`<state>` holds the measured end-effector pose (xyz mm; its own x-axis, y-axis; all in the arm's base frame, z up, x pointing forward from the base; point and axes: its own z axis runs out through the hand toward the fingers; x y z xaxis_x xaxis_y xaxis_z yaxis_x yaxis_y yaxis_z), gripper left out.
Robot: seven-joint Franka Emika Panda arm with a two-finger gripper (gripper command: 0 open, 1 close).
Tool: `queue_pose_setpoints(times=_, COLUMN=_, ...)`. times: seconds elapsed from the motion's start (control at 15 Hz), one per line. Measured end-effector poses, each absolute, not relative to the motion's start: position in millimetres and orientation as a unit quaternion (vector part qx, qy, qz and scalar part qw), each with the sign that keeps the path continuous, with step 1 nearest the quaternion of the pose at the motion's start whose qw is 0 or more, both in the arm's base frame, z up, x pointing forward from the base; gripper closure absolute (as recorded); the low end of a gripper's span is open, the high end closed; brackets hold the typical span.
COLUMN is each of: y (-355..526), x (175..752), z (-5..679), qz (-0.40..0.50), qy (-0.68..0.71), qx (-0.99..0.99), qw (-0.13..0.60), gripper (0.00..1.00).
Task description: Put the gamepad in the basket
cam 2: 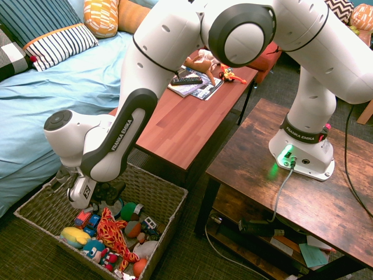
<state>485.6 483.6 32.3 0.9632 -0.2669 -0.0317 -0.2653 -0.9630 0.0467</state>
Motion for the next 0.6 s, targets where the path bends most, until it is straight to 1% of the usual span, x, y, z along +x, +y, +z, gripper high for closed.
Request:
queue_pose_setpoints(times=0.07, y=485.7, x=485.5, z=24.4, qz=-0.022, qy=-0.136, qx=0.99, qw=0.02, gripper=0.0)
queue_pose_setpoints(times=0.6, y=492.4, x=492.6, z=22.8, qz=-0.034, qy=-0.13, qx=0.991, qw=0.025, gripper=0.0)
